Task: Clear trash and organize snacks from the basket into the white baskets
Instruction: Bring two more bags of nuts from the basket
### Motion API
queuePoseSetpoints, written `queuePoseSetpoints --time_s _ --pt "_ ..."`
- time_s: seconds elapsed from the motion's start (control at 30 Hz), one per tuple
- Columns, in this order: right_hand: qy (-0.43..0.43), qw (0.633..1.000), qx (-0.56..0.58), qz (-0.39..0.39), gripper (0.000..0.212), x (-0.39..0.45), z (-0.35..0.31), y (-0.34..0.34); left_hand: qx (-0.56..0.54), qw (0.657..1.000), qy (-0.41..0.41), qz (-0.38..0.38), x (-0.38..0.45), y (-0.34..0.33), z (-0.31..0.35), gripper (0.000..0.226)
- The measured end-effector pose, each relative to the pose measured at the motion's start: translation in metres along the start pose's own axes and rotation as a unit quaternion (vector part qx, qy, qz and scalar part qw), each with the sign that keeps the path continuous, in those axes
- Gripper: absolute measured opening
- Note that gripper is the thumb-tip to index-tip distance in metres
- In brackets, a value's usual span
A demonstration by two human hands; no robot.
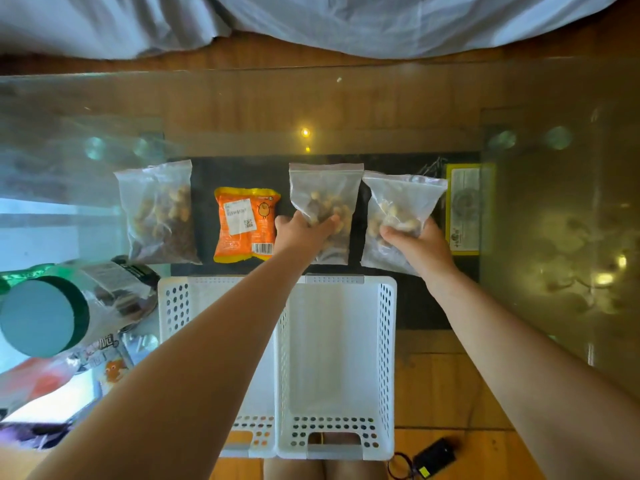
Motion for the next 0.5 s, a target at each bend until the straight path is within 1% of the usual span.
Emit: queuePoseSetpoints --time_s 0.07,0.13,0.23,0.3,0.37,0.4,0.5 --pt "-0.008 1.000 -0.007 0.000 0.043 -0.001 -0.001 0.001 0.009 1.000 0.013 0.016 0.000 -0.001 -0.001 0.068" --pt "-0.005 1.000 -0.016 0.005 0.051 -0.004 -0.004 0.004 -0.009 0.999 0.037 -0.005 -0.002 -0.001 0.000 0.071" --pt "0.006 1.000 -0.010 0.007 0.059 -0.011 -0.010 0.011 -0.075 0.996 0.047 -0.026 -0.011 0.001 0.001 0.065" --pt "0.000 1.000 -0.012 0.014 0.071 -0.019 -0.014 0.017 -0.110 0.992 0.047 -0.027 -0.023 0.005 0.003 0.066" --pt "-0.018 0.999 -0.033 0.019 0.082 -0.030 -0.020 0.023 -0.131 0.991 0.033 -0.025 -0.039 0.010 0.004 0.064" --pt "-0.022 0.999 -0.038 0.015 0.084 -0.038 -0.024 0.025 -0.135 0.990 0.022 -0.021 -0.049 0.013 0.005 0.063" --pt "-0.019 1.000 -0.020 -0.005 0.079 -0.069 -0.040 0.028 -0.167 0.986 0.009 -0.005 -0.086 0.031 0.003 0.058"
Point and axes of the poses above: each hand's wrist, its own x-axis towards the middle knuckle, its own y-axis out of the back of the hand, z = x × y, the point moved 2 cm from there along x, towards the middle knuckle, and after that the axes turned 15 degrees about -x, right-handed, at the moved point
